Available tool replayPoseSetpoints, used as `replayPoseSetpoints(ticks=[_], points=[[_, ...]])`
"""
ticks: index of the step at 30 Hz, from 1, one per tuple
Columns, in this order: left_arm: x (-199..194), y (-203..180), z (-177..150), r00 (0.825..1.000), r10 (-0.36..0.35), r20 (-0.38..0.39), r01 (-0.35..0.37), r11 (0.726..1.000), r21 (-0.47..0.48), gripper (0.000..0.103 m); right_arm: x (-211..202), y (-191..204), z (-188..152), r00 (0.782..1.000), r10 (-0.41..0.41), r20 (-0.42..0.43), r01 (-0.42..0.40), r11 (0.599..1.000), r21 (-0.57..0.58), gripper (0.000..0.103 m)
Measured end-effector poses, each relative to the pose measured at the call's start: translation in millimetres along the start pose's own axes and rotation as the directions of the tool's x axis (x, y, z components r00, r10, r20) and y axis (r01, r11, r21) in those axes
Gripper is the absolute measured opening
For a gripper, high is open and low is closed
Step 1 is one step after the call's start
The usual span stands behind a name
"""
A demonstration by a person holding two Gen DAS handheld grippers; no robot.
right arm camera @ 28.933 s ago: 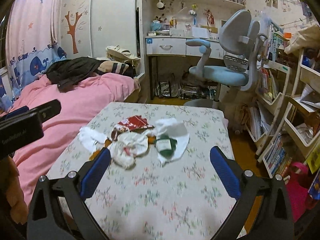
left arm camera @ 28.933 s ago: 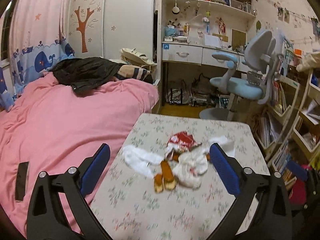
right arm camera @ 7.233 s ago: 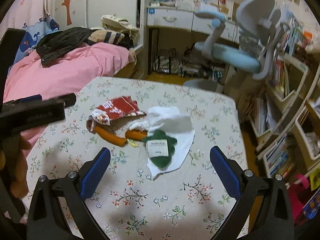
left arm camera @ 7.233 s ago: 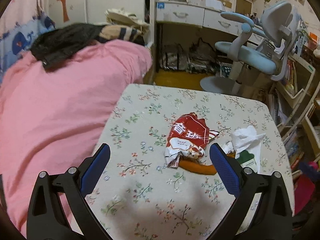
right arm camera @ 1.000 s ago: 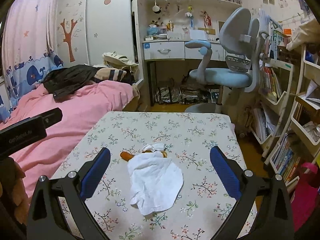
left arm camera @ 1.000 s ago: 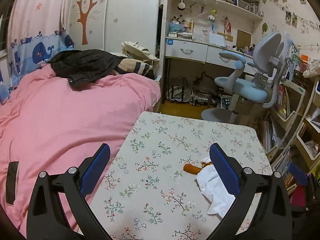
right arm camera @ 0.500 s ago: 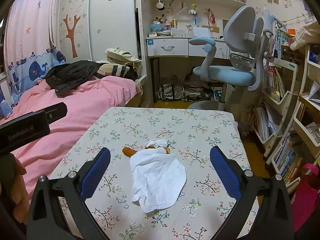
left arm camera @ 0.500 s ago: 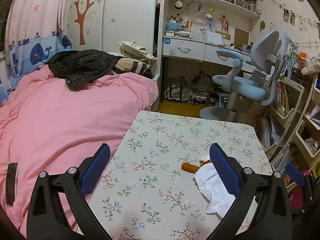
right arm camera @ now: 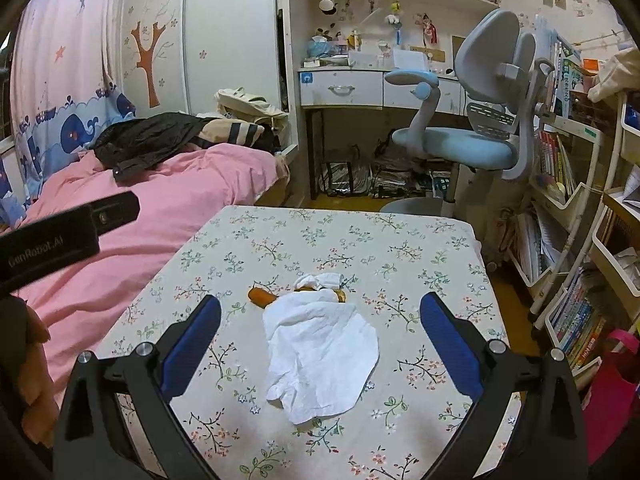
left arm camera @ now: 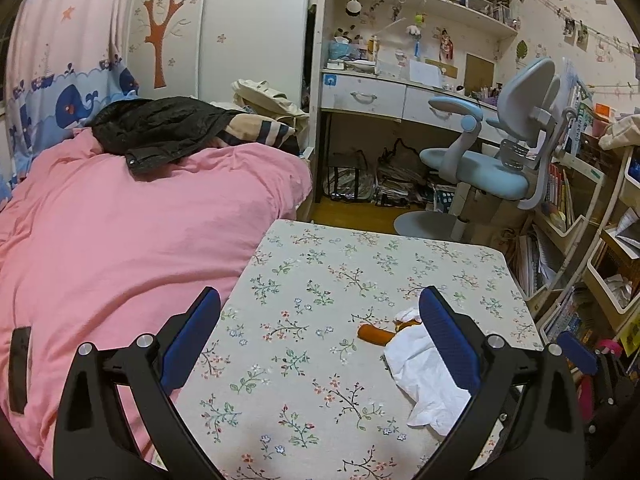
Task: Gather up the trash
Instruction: 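Grasp the white tissue with the right tool and lift it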
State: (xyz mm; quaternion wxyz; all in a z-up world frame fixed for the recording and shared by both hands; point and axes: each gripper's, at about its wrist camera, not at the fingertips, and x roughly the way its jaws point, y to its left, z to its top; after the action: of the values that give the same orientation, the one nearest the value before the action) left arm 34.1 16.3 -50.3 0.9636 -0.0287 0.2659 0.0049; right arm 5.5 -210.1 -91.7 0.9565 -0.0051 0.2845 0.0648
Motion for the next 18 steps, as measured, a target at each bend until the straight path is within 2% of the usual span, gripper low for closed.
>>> replayPoseSetpoints(ticks=[3, 4, 7, 11, 14, 18], points=[[7.3, 10.2, 9.3, 1.000, 0.001, -0.015, 0.000, 1.000, 0.026, 0.096, 17.6, -1.6, -7.7, 0.996, 0.002, -0.094, -0.003, 1.000, -0.012, 0.096], [14.7, 19.5, 11.9, 0.999, -0.003, -0.043, 0.004, 1.000, 0.023, 0.096, 25.7, -3.2, -11.7, 0.990, 0.011, -0.138, -0.012, 1.000, -0.009, 0.096], [31.7, 52.3, 12.3, 0.994, 0.058, -0.095, -0.064, 0.996, -0.059, 0.096, 42.5, -5.0, -21.2, 0.975, 0.023, -0.219, -0.027, 1.000, -0.015, 0.096], [46.2, 83.6, 8.4, 0.986, 0.061, -0.152, -0.087, 0.982, -0.167, 0.096, 56.1, -4.3, -27.6, 0.962, 0.022, -0.271, -0.033, 0.999, -0.034, 0.096], [53.8, 78.6, 2.8, 0.983, 0.063, -0.171, -0.087, 0.986, -0.139, 0.096, 69.5, -7.8, -31.0, 0.951, 0.029, -0.309, -0.038, 0.999, -0.021, 0.096], [64.0, 53.9, -6.1, 0.979, 0.046, -0.198, -0.059, 0.996, -0.059, 0.096, 83.6, -6.5, -34.5, 0.941, 0.053, -0.334, -0.067, 0.997, -0.030, 0.096]])
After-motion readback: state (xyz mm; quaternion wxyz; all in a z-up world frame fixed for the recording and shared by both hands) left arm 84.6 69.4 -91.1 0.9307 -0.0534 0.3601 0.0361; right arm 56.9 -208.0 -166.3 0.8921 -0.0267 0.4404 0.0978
